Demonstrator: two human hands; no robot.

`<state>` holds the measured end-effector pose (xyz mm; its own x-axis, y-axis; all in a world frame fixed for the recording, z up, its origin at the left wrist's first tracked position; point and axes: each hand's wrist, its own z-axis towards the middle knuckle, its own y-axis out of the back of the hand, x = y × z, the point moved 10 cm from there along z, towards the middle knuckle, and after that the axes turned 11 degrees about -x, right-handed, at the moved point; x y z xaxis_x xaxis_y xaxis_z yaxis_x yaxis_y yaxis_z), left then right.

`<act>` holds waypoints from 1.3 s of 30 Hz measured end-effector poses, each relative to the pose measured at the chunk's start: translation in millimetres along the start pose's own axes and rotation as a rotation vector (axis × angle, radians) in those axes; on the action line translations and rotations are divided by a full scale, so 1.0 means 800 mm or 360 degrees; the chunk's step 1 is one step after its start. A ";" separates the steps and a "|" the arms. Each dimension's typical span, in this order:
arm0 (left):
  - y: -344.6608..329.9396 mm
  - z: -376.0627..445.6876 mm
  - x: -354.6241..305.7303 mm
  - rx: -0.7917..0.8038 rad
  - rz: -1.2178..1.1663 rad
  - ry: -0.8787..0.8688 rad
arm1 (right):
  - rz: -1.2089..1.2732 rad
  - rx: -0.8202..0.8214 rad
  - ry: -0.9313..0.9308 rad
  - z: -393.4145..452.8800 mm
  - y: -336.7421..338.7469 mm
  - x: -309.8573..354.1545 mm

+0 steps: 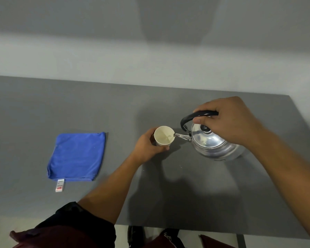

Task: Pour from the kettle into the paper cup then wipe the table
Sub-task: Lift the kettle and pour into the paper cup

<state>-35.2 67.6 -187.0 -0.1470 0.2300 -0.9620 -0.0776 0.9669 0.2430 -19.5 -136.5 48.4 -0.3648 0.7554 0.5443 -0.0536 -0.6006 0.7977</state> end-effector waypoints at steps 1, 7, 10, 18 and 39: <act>0.000 0.000 0.001 0.0000 0.0005 0.0000 | -0.0023 0.0008 0.0026 0.001 0.000 0.003; 0.000 0.000 0.000 -0.0003 0.0010 -0.0002 | -0.0085 0.0015 0.0124 0.009 0.001 0.015; 0.000 -0.001 -0.002 -0.0001 0.0001 -0.0014 | -0.0116 0.0020 0.0172 0.012 0.003 0.021; 0.001 -0.001 -0.005 0.0004 0.0036 -0.0018 | -0.0167 0.0062 0.0191 0.017 0.002 0.028; 0.004 -0.002 -0.008 -0.0013 0.0039 -0.0017 | -0.0212 0.0156 0.0171 0.017 0.000 0.031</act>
<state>-35.8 68.8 -180.3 -0.1383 0.2551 -0.9570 -0.0818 0.9600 0.2677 -16.0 -114.0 65.4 -0.4579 0.7912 0.4055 -0.0193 -0.4648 0.8852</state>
